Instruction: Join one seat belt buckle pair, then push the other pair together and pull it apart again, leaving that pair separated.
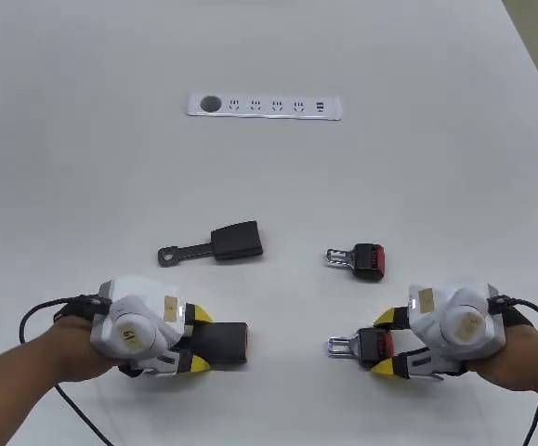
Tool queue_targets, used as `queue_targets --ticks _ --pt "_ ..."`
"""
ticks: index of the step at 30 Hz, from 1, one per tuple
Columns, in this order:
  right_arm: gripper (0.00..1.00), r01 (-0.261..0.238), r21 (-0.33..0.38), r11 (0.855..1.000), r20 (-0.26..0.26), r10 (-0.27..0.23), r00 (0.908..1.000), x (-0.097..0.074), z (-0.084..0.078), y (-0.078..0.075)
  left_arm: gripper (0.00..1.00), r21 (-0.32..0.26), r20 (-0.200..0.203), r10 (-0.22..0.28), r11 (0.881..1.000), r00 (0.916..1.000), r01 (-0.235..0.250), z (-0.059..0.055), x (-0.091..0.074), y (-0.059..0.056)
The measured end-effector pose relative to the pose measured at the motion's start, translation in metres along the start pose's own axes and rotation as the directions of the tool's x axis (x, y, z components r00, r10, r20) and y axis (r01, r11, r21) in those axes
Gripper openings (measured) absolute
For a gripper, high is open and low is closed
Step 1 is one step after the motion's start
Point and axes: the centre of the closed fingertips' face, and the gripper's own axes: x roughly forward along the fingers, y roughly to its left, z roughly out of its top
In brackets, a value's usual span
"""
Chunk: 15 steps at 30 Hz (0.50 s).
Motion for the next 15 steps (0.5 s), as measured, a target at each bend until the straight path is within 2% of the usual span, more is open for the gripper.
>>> queue_targets --ticks 4,15 --pt "0.34 0.003 0.003 1.000 -0.010 -0.003 0.9999 0.000 0.001 0.000 0.32 -0.025 0.001 0.005 1.000 1.0000 -0.005 0.000 0.000 0.001" --pt "0.32 0.011 -0.001 1.000 -0.013 -0.011 0.9999 0.007 0.013 0.001 0.32 -0.022 -0.023 -0.006 1.000 0.9997 0.006 -0.001 0.000 0.002"
